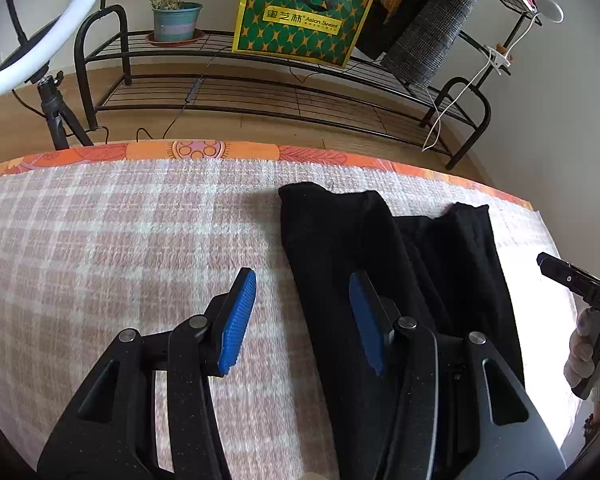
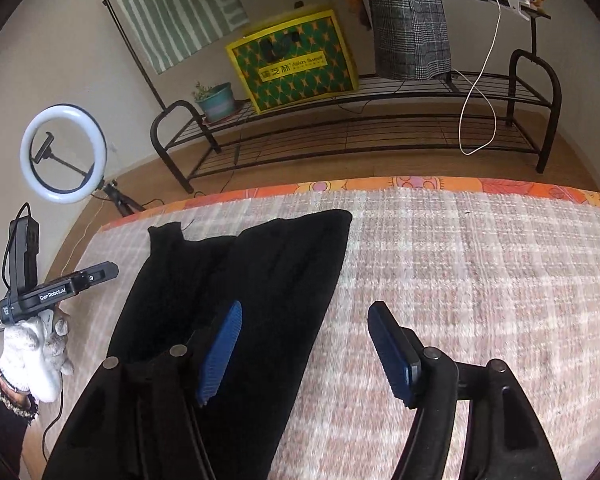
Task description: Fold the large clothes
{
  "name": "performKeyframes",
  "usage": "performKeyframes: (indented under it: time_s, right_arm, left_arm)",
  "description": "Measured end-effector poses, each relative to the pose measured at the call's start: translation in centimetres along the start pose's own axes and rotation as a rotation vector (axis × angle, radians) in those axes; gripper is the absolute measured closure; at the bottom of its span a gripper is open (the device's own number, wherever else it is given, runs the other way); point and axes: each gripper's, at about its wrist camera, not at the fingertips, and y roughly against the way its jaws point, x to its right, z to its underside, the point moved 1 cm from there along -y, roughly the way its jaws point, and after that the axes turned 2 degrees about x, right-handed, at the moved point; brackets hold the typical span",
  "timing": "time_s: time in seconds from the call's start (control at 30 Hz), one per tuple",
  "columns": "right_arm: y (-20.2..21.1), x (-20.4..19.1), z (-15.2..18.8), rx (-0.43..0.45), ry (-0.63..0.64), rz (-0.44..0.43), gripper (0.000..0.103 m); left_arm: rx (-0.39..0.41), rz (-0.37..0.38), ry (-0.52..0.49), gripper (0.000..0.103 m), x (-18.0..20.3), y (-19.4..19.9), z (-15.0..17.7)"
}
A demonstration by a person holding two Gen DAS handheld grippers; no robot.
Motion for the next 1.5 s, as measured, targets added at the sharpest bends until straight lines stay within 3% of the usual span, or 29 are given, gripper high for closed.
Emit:
performKeyframes:
  time_s: [0.23, 0.47, 0.53, 0.63, 0.67, 0.77, 1.2, 1.5]
  right_arm:
    - [-5.6, 0.2, -1.9, -0.018, 0.018, 0.058, 0.035]
    - [-8.9, -1.5, -2.4, -0.050, 0.083, 0.081, 0.036]
    - [-9.1, -2.0, -2.3, -0.043, 0.100, 0.088, 0.037]
    - [-9.0, -2.2, -2.5, -0.036, 0.092, 0.070, 0.059]
    - [-8.8, -2.1, -2.6, -0.038, 0.083, 0.058, 0.073]
    - [-7.7, -1.8, -2.8, -0.018, 0.042, 0.011, 0.095]
    - [0.7, -4.8, -2.4, 0.083, 0.045, -0.098, 0.099]
    - [9.3, -8.7, 1.1, 0.087, 0.138, -0.103, 0.099]
  left_arm:
    - [-0.022, -0.066, -0.002, 0.053, 0.0, -4.7, -1.7]
    - [0.009, -0.140, -0.103, 0.053, 2.6, -6.9, -1.7]
    - [0.019, -0.136, -0.107, 0.061, 2.9, -7.1, -1.7]
    - [0.029, -0.125, -0.122, 0.085, 3.3, -7.0, -1.8]
    - [0.031, -0.116, -0.130, 0.092, 3.6, -6.9, -1.7]
    - [0.051, -0.090, -0.144, 0.094, 4.1, -6.1, -1.6]
    - [0.122, 0.020, -0.148, 0.095, 6.2, 2.6, 0.3]
    - [0.157, 0.042, -0.218, 0.095, 9.2, 10.8, 4.9]
